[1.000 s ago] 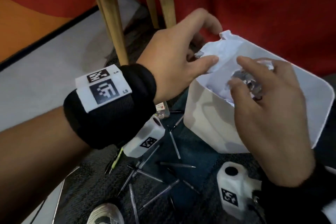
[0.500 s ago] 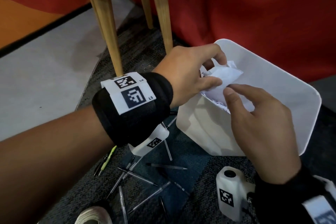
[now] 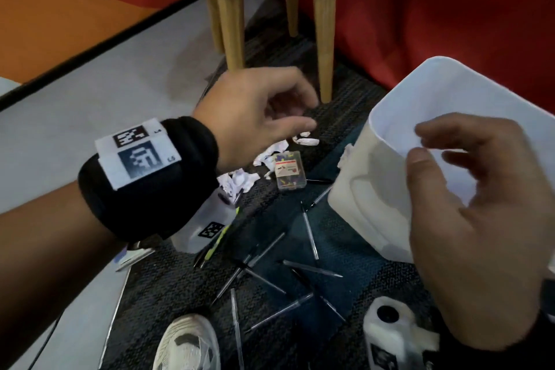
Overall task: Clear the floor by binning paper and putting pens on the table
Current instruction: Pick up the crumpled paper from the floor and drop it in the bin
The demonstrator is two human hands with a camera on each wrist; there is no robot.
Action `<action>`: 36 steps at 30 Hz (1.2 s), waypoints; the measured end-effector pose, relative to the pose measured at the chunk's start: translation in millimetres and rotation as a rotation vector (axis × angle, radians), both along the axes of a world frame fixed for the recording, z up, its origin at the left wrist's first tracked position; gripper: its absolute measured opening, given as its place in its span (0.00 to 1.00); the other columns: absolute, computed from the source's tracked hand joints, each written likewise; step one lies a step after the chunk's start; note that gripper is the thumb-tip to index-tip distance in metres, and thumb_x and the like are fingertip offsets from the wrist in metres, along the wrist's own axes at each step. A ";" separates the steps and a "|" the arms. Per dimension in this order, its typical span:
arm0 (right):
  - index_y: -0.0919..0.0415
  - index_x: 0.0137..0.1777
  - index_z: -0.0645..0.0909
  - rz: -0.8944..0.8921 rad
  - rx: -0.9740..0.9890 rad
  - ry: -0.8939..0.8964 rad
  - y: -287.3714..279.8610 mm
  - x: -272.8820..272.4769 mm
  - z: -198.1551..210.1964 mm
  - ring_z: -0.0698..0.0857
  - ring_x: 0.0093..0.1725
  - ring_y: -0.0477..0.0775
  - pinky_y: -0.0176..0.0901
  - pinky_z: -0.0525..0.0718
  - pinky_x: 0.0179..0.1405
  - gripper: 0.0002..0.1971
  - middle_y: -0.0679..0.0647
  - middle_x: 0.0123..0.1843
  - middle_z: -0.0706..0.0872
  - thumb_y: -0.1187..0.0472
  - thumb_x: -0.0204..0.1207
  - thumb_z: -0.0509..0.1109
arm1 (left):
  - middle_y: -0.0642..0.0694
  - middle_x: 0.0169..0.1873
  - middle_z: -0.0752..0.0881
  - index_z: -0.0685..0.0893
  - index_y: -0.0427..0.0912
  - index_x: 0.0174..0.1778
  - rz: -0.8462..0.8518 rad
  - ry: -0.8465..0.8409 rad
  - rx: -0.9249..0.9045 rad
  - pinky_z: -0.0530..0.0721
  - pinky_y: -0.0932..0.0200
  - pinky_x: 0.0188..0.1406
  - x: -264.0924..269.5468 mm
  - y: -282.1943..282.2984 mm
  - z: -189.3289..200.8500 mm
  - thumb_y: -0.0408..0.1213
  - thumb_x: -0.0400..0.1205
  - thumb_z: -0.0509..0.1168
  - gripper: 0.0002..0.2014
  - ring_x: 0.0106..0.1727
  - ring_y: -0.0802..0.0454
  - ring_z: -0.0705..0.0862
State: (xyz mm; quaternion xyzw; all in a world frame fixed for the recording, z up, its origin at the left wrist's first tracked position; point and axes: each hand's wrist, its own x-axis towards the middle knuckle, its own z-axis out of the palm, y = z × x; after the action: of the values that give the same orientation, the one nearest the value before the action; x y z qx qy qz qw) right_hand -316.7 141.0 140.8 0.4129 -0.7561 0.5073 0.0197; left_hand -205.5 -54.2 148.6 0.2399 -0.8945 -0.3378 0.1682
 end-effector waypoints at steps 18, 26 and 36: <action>0.52 0.51 0.85 0.699 0.681 0.032 -114.9 125.7 -167.6 0.81 0.52 0.55 0.48 0.81 0.51 0.08 0.48 0.48 0.85 0.63 0.77 0.68 | 0.52 0.41 0.87 0.86 0.51 0.47 0.532 -0.503 0.193 0.83 0.56 0.50 189.0 -65.3 -168.6 0.42 0.76 0.73 0.05 0.46 0.50 0.85; 0.49 0.77 0.71 0.788 0.992 0.223 -164.8 145.3 -226.2 0.66 0.78 0.58 0.55 0.67 0.75 0.24 0.51 0.80 0.69 0.57 0.81 0.62 | 0.45 0.70 0.76 0.80 0.49 0.67 0.389 -0.571 0.196 0.69 0.59 0.70 205.2 -59.9 -223.9 0.40 0.76 0.73 0.22 0.70 0.45 0.76; 0.56 0.63 0.82 0.635 1.020 0.075 -154.4 116.8 -267.3 0.74 0.62 0.65 0.58 0.78 0.63 0.14 0.60 0.63 0.75 0.66 0.79 0.67 | 0.46 0.83 0.50 0.60 0.63 0.80 0.071 -0.923 0.103 0.56 0.44 0.82 182.0 -71.3 -266.8 0.46 0.82 0.65 0.31 0.81 0.35 0.53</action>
State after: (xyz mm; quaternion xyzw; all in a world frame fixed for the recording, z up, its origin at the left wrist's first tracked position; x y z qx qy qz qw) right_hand -199.8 -13.4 -126.4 0.5935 -0.7426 0.0467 -0.3068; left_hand -23.5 -125.5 -118.3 0.4035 -0.8491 -0.2339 -0.2482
